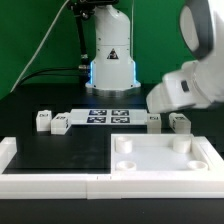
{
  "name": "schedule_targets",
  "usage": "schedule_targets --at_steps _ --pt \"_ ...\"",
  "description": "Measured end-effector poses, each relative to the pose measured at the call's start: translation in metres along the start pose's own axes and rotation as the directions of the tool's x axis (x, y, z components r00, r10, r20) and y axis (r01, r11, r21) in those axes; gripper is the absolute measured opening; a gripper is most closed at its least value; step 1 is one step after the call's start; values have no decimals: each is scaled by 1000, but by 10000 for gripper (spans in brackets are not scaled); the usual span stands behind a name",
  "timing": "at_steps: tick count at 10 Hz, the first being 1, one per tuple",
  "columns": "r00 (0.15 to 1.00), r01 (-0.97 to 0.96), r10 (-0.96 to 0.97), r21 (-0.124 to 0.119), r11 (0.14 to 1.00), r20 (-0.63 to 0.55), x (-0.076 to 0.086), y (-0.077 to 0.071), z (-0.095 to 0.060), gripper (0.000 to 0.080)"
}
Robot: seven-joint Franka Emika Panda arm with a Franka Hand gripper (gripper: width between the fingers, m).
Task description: Assemble one leg
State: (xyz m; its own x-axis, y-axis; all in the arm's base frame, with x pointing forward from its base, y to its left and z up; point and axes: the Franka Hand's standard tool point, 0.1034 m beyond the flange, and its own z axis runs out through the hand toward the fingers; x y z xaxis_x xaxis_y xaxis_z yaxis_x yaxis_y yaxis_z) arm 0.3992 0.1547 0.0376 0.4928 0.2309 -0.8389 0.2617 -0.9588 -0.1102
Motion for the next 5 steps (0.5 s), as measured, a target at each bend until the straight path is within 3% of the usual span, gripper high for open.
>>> schedule_targets --at_steps 3,5 --pt "999 4 -5 -22 1000 -39 9 2 12 649" --pt "999 8 -9 -22 1000 -48 12 1 16 649"
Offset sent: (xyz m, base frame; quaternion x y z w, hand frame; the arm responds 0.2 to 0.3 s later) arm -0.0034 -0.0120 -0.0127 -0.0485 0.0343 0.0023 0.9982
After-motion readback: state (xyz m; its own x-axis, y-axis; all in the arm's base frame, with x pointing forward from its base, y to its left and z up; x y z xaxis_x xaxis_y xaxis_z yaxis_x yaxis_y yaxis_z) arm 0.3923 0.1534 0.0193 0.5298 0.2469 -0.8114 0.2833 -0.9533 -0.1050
